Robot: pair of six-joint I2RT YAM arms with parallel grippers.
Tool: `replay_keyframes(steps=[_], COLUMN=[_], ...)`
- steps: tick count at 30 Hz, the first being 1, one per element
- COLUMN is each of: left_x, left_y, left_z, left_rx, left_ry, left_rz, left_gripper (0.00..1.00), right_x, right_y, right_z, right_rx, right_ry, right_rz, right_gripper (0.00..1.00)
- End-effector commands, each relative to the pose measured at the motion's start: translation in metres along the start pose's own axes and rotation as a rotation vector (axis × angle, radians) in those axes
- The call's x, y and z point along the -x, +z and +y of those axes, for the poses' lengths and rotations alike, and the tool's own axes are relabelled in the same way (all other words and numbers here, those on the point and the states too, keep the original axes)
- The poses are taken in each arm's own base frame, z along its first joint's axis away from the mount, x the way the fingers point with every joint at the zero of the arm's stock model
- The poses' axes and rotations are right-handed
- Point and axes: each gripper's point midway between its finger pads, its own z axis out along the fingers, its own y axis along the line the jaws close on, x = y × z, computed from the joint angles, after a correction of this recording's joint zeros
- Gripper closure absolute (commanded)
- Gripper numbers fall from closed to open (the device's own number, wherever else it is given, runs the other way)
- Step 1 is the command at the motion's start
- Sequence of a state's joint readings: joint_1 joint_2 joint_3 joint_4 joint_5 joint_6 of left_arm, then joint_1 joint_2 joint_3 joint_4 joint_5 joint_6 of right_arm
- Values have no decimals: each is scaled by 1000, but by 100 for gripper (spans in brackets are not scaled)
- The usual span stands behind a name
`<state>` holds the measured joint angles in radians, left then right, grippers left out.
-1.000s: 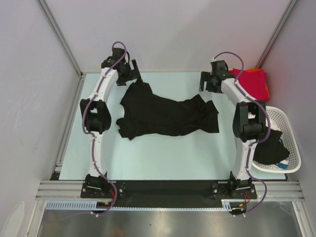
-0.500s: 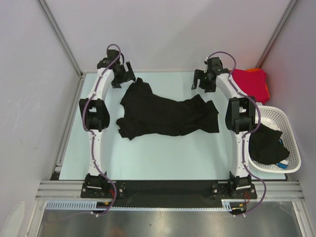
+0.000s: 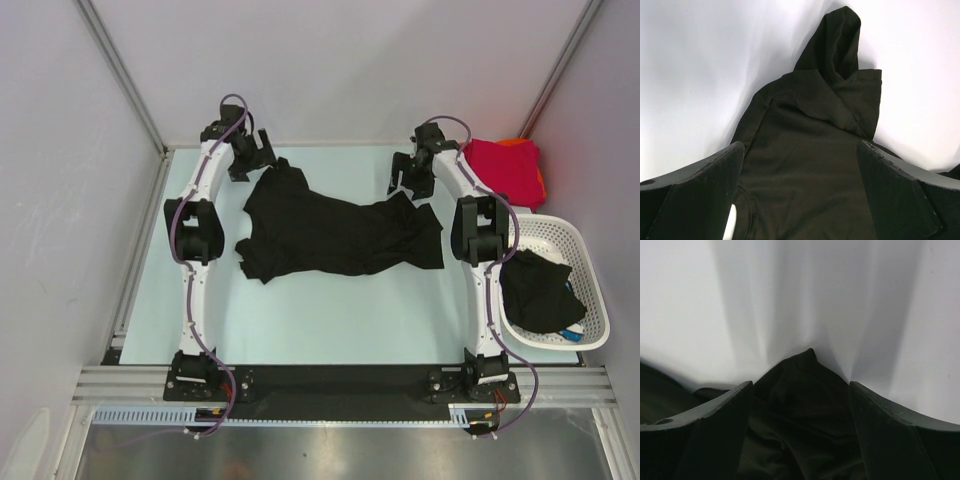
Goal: Fold and stack the t-shirts
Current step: Flatten out the tshirt
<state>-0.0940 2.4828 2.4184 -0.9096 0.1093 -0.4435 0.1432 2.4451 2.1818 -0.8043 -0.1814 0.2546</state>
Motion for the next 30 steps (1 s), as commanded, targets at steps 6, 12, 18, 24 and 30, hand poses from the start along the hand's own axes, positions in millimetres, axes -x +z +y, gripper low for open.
replay_keyframes(steps=[6,12,18,24,30], left_x=[31,47,45,38,37], left_y=[-19,-25,-22,-18,-19], left_z=[-17,-29,-26,-18,-19], left_rx=[-73,-118,-127,-125,-137], left_ry=[5,7,-2,-14,-13], left_rz=[-93,-152,-139,-107,-103], left_gripper=[1,0,0,0,0], right_x=[-8,-12,-10,0,10], right_y=[-1,-5,-17,-37,-30], right_z=[9,9,6,4,4], right_rx=[-19,-74,-106,-121,-126], right_ry=[-9,-55,-60,-73,-85], right_rz=[34,28,17,-44,-78], right_gripper=[53,100,83,49,41])
